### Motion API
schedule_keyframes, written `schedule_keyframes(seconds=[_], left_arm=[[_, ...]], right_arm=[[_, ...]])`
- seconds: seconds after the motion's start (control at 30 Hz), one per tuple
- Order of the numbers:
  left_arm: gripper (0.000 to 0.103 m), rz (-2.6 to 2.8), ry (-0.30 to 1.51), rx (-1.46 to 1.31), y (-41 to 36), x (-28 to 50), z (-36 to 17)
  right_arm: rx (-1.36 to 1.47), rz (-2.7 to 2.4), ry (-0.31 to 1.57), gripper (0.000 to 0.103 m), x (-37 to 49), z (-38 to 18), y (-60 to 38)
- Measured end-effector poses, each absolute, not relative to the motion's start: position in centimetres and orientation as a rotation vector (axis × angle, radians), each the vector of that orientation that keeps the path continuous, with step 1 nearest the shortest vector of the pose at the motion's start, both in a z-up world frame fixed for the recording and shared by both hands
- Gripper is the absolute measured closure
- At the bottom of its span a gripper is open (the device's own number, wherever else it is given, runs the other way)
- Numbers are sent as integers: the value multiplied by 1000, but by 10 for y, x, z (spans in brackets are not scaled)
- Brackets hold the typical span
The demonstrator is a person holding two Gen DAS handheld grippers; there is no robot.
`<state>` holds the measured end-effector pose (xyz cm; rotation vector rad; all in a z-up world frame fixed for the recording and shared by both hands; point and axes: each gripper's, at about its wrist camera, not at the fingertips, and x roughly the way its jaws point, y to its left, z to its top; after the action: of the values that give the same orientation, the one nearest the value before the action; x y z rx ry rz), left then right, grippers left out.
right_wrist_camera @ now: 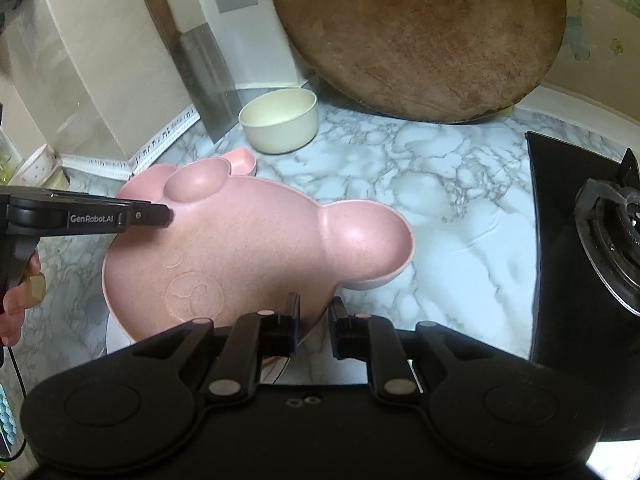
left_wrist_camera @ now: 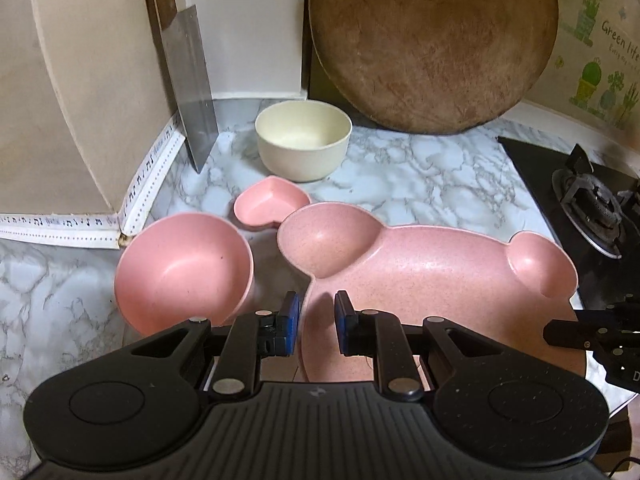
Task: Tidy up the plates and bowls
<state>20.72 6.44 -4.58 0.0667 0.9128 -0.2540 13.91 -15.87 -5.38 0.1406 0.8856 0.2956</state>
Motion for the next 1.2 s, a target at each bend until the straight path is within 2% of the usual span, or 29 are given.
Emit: schedule_keyframes(seconds=[0.53,1.2], left_arm=[[85,-279,954,69,73,220,-71],[85,-293,969,43,86,223,-72]], right_arm=[[107,271,911,88,133,-69,-139],[162,304,1003,88,139,-78,-136]])
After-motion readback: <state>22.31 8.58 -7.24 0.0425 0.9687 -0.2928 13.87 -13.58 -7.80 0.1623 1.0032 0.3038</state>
